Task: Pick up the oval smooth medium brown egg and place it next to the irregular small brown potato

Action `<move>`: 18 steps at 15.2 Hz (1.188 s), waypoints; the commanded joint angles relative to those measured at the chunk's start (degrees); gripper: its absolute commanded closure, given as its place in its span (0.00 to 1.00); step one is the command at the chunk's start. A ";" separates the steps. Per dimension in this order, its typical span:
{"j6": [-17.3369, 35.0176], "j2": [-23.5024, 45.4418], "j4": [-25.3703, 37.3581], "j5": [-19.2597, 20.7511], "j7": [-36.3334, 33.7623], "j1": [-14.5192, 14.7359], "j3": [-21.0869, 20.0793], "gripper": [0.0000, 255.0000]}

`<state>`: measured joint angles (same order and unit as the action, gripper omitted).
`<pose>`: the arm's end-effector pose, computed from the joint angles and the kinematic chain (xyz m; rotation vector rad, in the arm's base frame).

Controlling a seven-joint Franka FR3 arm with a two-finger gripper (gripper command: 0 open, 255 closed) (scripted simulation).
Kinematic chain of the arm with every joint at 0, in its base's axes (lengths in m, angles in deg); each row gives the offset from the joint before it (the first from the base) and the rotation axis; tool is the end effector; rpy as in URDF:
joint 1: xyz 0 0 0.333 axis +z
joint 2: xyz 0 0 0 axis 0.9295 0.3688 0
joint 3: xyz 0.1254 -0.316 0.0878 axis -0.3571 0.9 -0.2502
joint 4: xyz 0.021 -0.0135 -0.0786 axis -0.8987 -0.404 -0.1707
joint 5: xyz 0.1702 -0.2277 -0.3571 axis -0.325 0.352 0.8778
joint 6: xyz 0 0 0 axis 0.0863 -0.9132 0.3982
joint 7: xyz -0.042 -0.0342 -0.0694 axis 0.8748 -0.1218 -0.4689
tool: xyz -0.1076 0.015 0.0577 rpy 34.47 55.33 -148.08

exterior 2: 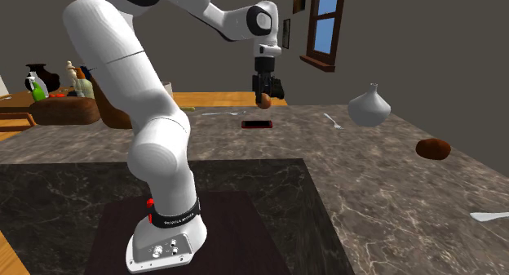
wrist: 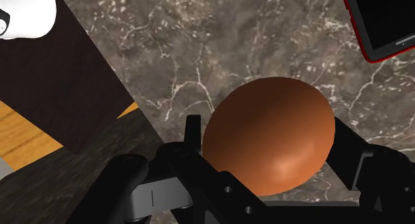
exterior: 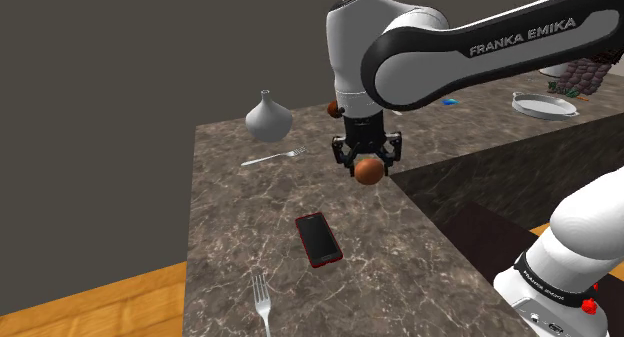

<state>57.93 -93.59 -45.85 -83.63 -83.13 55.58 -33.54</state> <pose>0.4271 0.2910 0.4739 2.6558 -1.2678 -0.0235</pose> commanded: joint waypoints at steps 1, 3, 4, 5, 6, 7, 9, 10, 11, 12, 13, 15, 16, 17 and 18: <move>-1.66 -0.38 1.32 -0.06 0.32 -0.02 0.40 1.00; -1.55 0.86 2.23 1.00 0.92 -0.83 0.73 1.00; -1.31 2.18 3.07 2.07 1.47 -1.63 1.00 1.00; -1.11 3.55 3.97 3.17 1.97 -2.41 1.25 1.00; -0.94 4.97 4.95 4.28 2.43 -3.16 1.49 1.00; -0.81 6.44 6.01 5.42 2.85 -3.87 1.73 1.00; -0.68 9.52 8.33 7.76 3.58 -5.17 2.18 1.00; -0.68 11.12 9.60 8.95 3.90 -5.75 2.41 1.00; -0.74 12.77 10.94 10.16 4.20 -6.29 2.64 1.00; -0.85 14.45 12.36 11.38 4.47 -6.76 2.88 1.00; -1.01 16.17 13.87 12.60 4.73 -7.18 3.13 1.00; -1.50 19.71 17.11 15.06 5.22 -7.82 3.68 1.00; -1.83 21.52 18.86 16.29 5.47 -8.05 3.97 1.00; -2.22 23.35 20.70 17.51 5.73 -8.19 4.30 1.00; -2.67 25.21 22.63 18.72 5.99 -8.27 4.65 1.00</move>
<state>55.73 -71.00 -25.75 -66.67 -77.35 47.44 -29.27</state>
